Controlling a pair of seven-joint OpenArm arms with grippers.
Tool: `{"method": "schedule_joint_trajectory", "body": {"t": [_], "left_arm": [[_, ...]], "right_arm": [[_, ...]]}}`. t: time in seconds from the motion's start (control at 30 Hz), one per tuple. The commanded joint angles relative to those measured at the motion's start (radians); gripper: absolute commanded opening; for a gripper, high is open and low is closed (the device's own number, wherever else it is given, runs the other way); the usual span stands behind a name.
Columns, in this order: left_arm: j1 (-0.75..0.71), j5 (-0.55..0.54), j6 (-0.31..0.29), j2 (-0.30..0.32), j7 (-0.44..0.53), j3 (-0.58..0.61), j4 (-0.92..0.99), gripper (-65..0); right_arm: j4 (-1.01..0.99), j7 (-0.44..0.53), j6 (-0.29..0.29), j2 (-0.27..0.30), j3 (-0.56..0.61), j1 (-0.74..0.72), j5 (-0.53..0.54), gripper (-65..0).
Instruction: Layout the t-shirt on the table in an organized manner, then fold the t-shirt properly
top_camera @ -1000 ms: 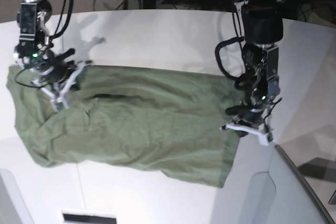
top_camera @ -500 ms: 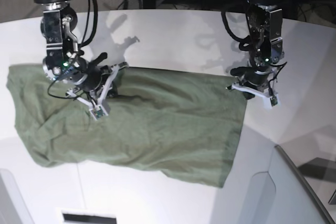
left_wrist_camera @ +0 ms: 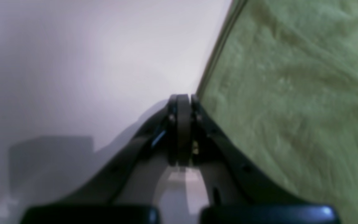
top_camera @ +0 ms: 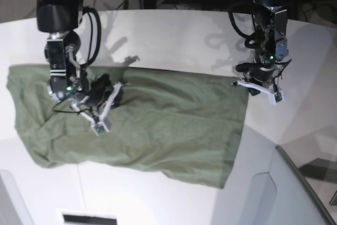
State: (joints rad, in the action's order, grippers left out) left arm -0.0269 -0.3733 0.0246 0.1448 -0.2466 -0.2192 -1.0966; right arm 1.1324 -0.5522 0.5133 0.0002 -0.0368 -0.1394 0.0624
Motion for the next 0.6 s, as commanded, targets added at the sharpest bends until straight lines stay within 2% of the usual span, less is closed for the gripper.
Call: {"method": "schedule_joint_trajectory", "body": {"t": [0.0, 0.1, 0.2, 0.33, 0.43, 0.5, 0.57], "left_arm": [[0.008, -0.002, 0.001, 0.008, 0.026, 0.001, 0.008, -65.0], [0.005, 0.0, 0.001, 0.008, 0.071, 0.001, 0.048, -65.0], [-0.001, -0.002, 0.001, 0.009, 0.08, -0.001, 0.031, -65.0], [-0.034, -0.011, 0.001, 0.028, 0.076, -0.003, -0.092, -65.0], [-0.087, -0.011, 0.001, 0.026, 0.072, -0.049, -0.239, -65.0], [-0.132, -0.011, 0.001, 0.016, 0.051, -0.095, -0.331, -65.0], [-0.167, -0.013, 0.001, 0.013, -0.001, -0.142, -0.396, -65.0]], "right_arm": [[-0.004, 0.016, 0.002, 0.002, -0.015, -0.032, 0.004, -65.0], [-0.096, 0.022, 0.002, 0.033, -0.047, -0.079, 0.004, -65.0], [-0.15, 0.077, 0.002, 0.059, -0.071, -0.105, 0.004, -65.0], [-0.033, 0.079, 0.002, 0.08, -0.11, -0.072, 0.007, -65.0], [0.189, 0.079, 0.0, 0.079, -0.231, 0.036, 0.009, -64.8], [0.318, 0.079, -0.005, 0.04, -0.364, 0.108, 0.041, -63.2], [0.381, 0.042, -0.005, 0.019, -0.507, 0.149, 0.101, -54.5]]}}
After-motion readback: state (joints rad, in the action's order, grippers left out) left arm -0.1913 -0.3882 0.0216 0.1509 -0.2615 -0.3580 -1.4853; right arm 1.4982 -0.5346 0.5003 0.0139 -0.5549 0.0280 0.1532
